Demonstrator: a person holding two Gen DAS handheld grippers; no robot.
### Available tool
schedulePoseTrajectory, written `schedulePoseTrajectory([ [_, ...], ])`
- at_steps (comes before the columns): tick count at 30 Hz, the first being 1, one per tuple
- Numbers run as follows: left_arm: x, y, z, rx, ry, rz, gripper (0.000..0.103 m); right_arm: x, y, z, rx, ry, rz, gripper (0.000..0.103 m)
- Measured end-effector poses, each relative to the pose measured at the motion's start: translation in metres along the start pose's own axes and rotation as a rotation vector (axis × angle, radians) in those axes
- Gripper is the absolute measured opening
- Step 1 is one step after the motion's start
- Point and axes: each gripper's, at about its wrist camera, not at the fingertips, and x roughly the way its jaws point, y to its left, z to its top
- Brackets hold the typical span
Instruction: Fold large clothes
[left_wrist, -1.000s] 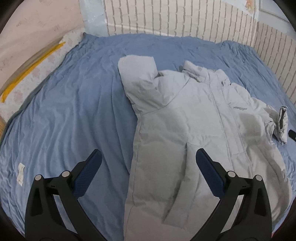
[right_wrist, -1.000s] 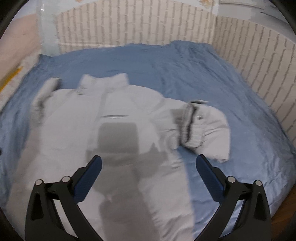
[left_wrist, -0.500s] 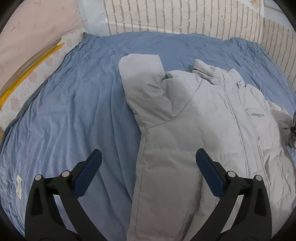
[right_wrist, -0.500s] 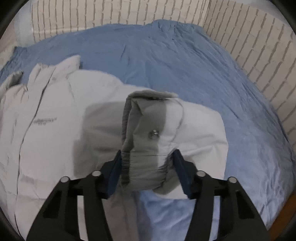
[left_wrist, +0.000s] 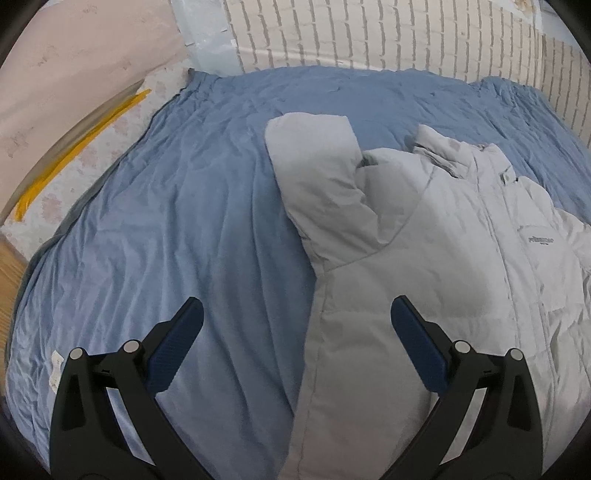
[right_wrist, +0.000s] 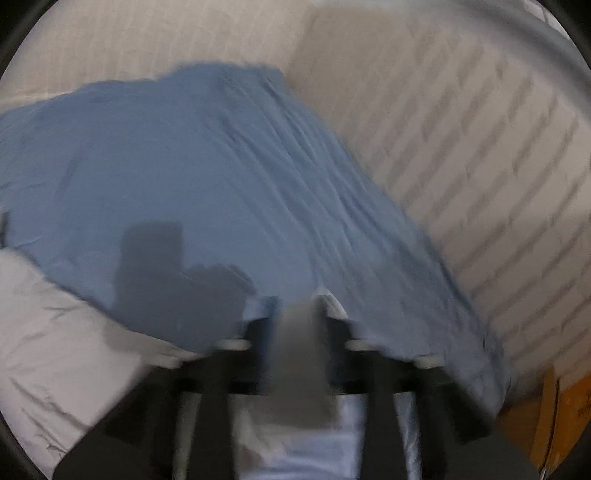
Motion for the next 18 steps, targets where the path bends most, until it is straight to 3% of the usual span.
schedulePoseTrajectory([
  [1, -0.001, 0.002, 0.000, 0.001, -0.004, 0.004, 0.100, 0.002, -0.011, -0.002, 0.029, 0.003, -0.007, 0.080],
  [2, -0.002, 0.003, 0.000, 0.002, -0.008, 0.006, 0.100, 0.000, -0.020, -0.007, 0.045, -0.007, -0.017, 0.083],
  [4, -0.001, 0.006, 0.000, 0.004, -0.008, 0.003, 0.100, -0.007, -0.036, -0.020, 0.106, -0.019, -0.017, 0.084],
  [7, 0.011, 0.010, 0.000, 0.000, 0.011, -0.005, 0.100, -0.003, -0.032, -0.049, 0.157, 0.034, 0.099, 0.085],
  [11, 0.029, 0.010, 0.002, 0.002, 0.037, 0.001, 0.100, 0.004, 0.009, -0.107, 0.137, 0.133, 0.231, 0.085],
  [16, 0.040, 0.011, 0.004, 0.019, 0.044, 0.001, 0.100, 0.030, 0.071, -0.150, 0.047, 0.252, 0.293, 0.085],
  [18, 0.047, 0.014, 0.004, 0.012, 0.053, 0.006, 0.100, 0.030, 0.091, -0.152, -0.019, 0.233, 0.249, 0.083],
])
